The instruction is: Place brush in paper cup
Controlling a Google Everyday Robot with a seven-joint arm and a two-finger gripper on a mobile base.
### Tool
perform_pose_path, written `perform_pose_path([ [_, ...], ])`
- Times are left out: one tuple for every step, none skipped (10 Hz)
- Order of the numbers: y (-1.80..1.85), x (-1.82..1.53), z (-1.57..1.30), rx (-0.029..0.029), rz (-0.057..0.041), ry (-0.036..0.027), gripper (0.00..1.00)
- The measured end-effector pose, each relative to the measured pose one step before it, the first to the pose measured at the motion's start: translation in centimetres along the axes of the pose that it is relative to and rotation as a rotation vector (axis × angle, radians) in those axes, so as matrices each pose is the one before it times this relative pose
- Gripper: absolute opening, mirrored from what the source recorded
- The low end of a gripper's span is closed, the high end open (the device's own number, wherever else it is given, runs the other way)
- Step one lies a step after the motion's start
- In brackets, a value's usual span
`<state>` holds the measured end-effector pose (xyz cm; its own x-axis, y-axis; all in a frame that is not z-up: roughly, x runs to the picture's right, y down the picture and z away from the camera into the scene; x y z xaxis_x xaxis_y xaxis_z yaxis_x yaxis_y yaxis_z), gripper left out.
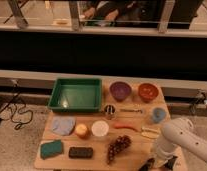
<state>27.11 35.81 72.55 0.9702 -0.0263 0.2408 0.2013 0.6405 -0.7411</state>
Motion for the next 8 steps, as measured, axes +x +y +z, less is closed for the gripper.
perform_pose_path([
  [0.025,0.007,0.013,-0.00029,0.00040,-0.00047,0.10],
  [0.138,-0.087,-0.224,0.00113,-0.00227,-0.00443,0.10],
  [0.412,-0.340,-0.948,0.00919,-0.00564,-0.01653,0.10],
  [0.355,-0.296,-1.020,0.00620,-0.00334,-0.01102,0.10],
  [0.408,-0.538,-1.630,0.00806,-0.00722,-0.01391,0.10],
  [0.571,-0.362,-1.789,0.01088,-0.00688,-0.01095,0.10],
  [0.792,-0.179,-1.823,0.01233,-0.00347,-0.01196,0.10],
  [0.541,-0.256,-1.307,0.01346,-0.00691,-0.01144,0.10],
])
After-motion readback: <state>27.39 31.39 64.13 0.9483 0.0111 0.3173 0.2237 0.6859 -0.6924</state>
